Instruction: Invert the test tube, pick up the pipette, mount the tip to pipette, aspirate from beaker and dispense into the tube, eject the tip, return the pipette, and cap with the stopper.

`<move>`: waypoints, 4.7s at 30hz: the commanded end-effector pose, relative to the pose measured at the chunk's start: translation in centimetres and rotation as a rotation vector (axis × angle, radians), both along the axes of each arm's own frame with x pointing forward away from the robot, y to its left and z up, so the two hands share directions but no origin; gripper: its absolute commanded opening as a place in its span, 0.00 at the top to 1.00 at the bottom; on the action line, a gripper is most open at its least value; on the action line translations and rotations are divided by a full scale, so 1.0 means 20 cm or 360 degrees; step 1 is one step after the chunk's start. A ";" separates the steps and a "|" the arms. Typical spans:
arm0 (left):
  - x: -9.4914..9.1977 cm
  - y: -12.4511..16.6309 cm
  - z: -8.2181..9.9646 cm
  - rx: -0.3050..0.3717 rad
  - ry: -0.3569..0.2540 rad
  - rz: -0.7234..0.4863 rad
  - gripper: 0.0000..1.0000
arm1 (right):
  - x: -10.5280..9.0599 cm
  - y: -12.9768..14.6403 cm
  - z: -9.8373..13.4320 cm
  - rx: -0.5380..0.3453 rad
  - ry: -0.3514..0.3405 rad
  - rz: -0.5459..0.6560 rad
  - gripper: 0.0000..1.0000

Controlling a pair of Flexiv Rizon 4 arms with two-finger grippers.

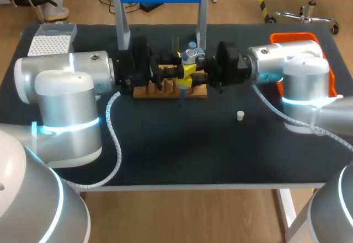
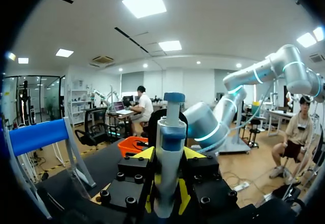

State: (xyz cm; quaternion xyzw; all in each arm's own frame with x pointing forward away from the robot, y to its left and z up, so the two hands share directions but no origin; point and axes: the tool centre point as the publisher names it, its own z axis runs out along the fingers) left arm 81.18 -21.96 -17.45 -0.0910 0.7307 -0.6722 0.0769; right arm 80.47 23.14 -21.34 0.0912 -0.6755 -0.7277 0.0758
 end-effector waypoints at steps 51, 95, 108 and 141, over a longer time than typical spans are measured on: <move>-0.04 -0.01 0.00 0.0000 0.0001 0.0002 1.00 | 0.68 -0.63 0.17 -0.0380 -0.0042 -0.0404 0.00; -0.04 -0.01 0.00 0.0000 0.0001 0.0002 1.00 | 1.34 -0.43 0.17 -0.0617 0.0001 -0.0641 0.00; -0.04 -0.01 0.00 0.0000 0.0001 0.0002 1.00 | 1.39 -0.38 0.15 -0.0634 -0.0009 -0.0664 0.00; -0.03 0.15 -0.02 0.0031 0.0001 0.0174 1.00 | 1.39 -0.38 0.15 -0.0634 -0.0009 -0.0664 0.00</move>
